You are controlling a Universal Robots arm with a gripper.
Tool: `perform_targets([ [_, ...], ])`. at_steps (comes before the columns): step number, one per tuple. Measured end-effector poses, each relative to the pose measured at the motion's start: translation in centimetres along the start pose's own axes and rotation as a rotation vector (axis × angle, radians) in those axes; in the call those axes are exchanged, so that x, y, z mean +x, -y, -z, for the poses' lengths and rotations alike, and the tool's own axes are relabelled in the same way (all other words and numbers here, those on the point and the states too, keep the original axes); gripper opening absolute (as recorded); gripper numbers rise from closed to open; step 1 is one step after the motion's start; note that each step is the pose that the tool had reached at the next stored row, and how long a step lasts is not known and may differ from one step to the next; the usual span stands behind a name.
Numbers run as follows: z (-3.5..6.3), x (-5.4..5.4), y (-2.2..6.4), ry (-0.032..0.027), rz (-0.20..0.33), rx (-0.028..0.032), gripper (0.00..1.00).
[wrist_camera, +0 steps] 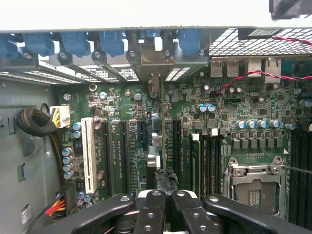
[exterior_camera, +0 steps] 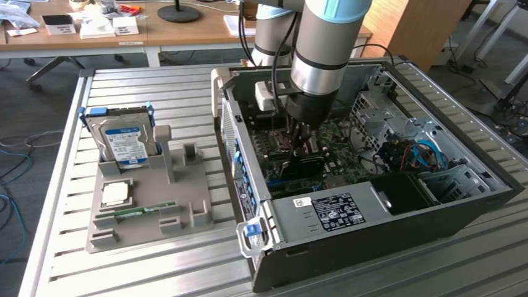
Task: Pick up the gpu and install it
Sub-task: 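Press down on the gpu until it lock into place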
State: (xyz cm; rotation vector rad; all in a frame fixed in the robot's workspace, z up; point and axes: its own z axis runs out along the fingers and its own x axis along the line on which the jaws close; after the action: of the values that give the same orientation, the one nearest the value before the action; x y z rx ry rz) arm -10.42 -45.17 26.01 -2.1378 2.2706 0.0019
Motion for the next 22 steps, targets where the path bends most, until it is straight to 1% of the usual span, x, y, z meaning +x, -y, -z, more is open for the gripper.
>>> perform_targets([
  [6, -0.04, 0.01, -0.12, -0.0001, 0.0, 0.0003, 0.11],
  [12, -0.04, 0.09, -0.13, 0.0025, 0.0, 0.0006, 0.11],
  [20, -0.04, 0.12, -0.13, 0.0029, 0.0, 0.0007, 0.11],
  [22, -0.04, 0.13, -0.13, 0.0043, 0.0, 0.0006, 0.11],
])
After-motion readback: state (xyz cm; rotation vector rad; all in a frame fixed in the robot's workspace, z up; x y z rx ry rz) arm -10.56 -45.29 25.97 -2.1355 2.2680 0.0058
